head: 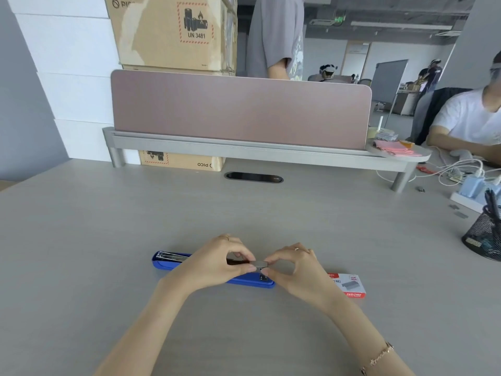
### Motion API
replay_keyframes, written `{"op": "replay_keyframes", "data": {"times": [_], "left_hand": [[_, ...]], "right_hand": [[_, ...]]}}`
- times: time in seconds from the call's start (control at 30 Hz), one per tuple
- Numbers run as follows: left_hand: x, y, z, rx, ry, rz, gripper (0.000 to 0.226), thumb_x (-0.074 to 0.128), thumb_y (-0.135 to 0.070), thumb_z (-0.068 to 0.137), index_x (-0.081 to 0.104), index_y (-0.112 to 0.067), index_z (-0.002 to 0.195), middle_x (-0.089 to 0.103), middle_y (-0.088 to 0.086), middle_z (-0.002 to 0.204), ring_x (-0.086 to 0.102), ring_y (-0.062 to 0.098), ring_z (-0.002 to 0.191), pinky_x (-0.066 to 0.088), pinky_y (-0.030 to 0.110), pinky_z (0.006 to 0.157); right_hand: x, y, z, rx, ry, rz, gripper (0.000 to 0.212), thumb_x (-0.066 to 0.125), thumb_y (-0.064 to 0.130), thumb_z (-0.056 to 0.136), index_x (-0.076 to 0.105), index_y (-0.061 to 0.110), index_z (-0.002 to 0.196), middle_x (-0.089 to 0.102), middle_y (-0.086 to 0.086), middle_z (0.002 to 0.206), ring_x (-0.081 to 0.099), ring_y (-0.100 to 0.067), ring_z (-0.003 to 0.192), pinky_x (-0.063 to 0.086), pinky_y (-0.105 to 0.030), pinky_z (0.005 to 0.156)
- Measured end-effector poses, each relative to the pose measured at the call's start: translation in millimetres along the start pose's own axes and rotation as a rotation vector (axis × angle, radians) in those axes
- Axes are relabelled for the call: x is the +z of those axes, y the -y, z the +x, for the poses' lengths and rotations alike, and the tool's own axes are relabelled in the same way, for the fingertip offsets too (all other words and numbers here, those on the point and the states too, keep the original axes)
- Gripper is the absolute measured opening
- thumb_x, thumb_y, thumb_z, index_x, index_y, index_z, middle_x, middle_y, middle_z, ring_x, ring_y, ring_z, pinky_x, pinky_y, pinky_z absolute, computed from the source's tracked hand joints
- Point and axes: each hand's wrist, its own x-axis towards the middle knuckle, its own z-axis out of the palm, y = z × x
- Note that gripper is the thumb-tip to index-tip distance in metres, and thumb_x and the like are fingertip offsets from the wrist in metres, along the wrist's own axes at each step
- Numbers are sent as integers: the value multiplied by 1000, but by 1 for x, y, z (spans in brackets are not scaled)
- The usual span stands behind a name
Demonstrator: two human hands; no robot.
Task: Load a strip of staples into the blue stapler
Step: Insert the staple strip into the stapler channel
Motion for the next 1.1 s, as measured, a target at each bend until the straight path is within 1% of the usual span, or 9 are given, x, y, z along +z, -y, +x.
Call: {"op": "replay_keyframes", "data": {"times": [0.2,0.33,0.43,0.57,0.67,0.83,0.9,0.97,1.1], "left_hand": [[1,4,0,17,2,24,12,72,-40,80,72,-35,91,66,-15,90,55,2,98,50,29,88],[1,6,0,62,0,75,14,70,-39,82,72,-34,95,65,-14,90,54,3,97,48,24,84],[0,9,0,76,-14,106,16,71,-40,81,71,-34,95,66,-15,91,53,3,98,48,27,85],[-14,19,-8,31,16,110,18,72,-43,79,69,-38,96,65,-15,95,51,3,102,45,24,87],[-31,31,-18,13,26,171,18,72,-44,78,66,-44,94,64,-19,94,50,2,100,42,20,86],[-60,55,-37,-92,46,202,24,76,-40,76,62,-49,94,63,-24,96,48,-3,100,41,17,86],[-71,63,-46,-157,50,190,30,77,-37,75,63,-44,101,63,-20,98,49,-5,101,43,18,86],[-77,71,-55,-190,43,179,29,78,-34,75,63,-43,99,62,-15,97,52,-4,96,44,20,84],[-84,81,-66,-243,-14,104,23,79,-27,75,67,-38,92,63,-4,94,60,11,91,51,40,89]], "right_hand": [[7,-5,0,-41,-21,-42,16,67,38,80,68,29,92,58,29,81,45,-7,101,29,-24,91],[11,-10,-1,-82,-49,-47,15,66,40,79,68,31,92,67,16,87,44,-3,95,29,-22,85],[12,-14,-1,-88,-41,-69,24,66,47,76,66,34,95,63,19,89,40,4,97,28,-18,85],[10,-16,-3,-93,2,-136,34,68,52,71,64,34,99,56,24,89,37,2,97,27,-18,87],[9,-14,-3,-84,13,-169,33,70,49,71,63,33,99,60,16,95,38,-7,101,25,-21,86],[10,-14,-3,-70,19,-170,28,70,48,71,63,35,95,56,21,89,38,-7,100,23,-19,86],[10,-13,-4,-57,19,-166,26,69,47,72,63,37,94,57,20,90,39,-8,101,23,-22,86],[10,-12,-5,-53,20,-173,24,68,47,74,62,37,95,59,19,92,39,-7,101,22,-23,86],[10,-9,-7,-69,9,-205,22,65,46,77,62,36,97,60,14,95,41,-10,101,22,-24,84]]}}
